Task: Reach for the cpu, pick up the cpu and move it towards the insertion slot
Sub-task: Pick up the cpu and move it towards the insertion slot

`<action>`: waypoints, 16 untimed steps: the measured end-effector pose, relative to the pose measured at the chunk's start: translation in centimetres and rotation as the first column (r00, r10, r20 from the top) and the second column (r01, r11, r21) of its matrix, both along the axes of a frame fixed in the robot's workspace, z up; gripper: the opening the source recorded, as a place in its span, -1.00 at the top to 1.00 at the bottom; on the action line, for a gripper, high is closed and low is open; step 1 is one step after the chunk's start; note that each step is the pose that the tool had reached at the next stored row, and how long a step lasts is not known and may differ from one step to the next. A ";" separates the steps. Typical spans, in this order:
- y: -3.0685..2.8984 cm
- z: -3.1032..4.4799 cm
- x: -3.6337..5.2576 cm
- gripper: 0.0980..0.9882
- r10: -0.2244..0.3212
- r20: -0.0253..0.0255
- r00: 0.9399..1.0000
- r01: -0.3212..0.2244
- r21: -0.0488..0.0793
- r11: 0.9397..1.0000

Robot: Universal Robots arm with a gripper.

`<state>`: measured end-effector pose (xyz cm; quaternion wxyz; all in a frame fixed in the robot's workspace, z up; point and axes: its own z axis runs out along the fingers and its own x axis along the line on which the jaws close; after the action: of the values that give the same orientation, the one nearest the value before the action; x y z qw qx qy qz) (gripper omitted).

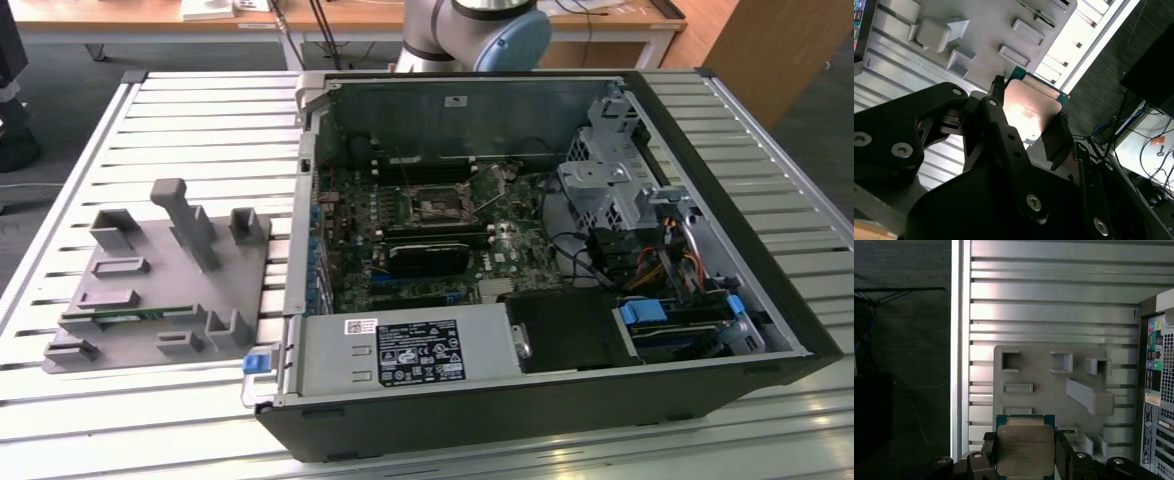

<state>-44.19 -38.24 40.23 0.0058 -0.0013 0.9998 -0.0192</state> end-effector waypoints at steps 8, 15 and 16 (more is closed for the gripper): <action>0.00 0.01 1.27 0.00 0.000 0.000 1.000 0.000 -0.001 1.000; 0.00 0.01 2.62 0.00 0.000 0.000 1.000 0.000 -0.001 1.000; 0.00 0.01 2.86 0.00 0.000 0.000 1.000 0.000 -0.001 1.000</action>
<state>-41.33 -38.24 40.24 0.0059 -0.0013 0.9998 -0.0195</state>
